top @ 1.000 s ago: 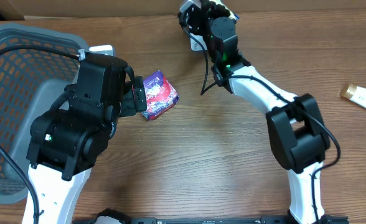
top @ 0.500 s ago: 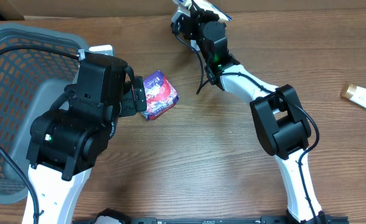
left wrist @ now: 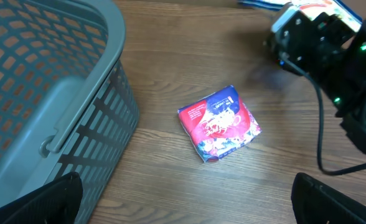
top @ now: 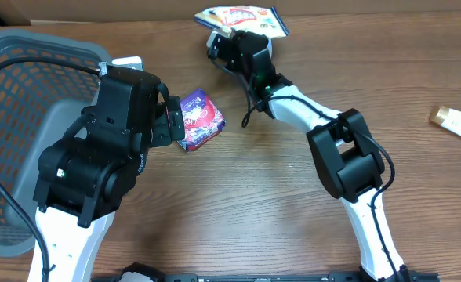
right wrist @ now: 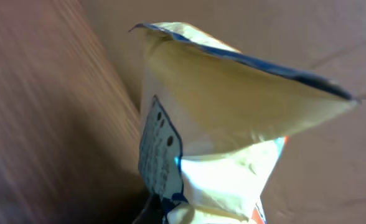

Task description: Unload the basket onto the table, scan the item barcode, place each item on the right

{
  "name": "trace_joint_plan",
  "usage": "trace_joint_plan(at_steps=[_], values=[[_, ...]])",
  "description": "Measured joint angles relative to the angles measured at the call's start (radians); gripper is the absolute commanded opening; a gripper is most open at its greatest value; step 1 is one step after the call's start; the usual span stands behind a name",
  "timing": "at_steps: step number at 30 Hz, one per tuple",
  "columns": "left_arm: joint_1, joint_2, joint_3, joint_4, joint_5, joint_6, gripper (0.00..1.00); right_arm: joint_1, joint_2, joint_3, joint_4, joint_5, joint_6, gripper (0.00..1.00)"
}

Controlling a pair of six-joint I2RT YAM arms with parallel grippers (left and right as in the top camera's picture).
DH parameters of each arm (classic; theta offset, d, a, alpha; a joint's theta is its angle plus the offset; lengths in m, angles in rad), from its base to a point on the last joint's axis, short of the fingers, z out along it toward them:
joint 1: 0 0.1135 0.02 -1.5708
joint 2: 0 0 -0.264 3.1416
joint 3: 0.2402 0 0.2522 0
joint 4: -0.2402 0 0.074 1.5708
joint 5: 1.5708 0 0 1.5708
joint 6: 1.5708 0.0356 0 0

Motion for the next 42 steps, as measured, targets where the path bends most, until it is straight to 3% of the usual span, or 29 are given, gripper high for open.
trace_joint_plan(at_steps=[17,25,36,42], values=[[0.0,0.0,0.0,0.0,0.0,0.0,1.0,0.035,0.001,0.0,-0.006,0.008,0.035,0.04],[0.0,0.0,0.0,0.0,0.0,0.0,1.0,0.022,-0.012,0.001,-0.084,0.106,-0.053,0.04],[0.0,0.0,0.0,0.0,0.0,0.0,1.0,-0.127,-0.308,0.005,-0.443,0.41,-0.023,0.04],[0.0,0.0,0.0,0.0,-0.001,0.0,1.0,-0.392,-0.387,0.026,-0.908,0.542,0.336,0.04]])
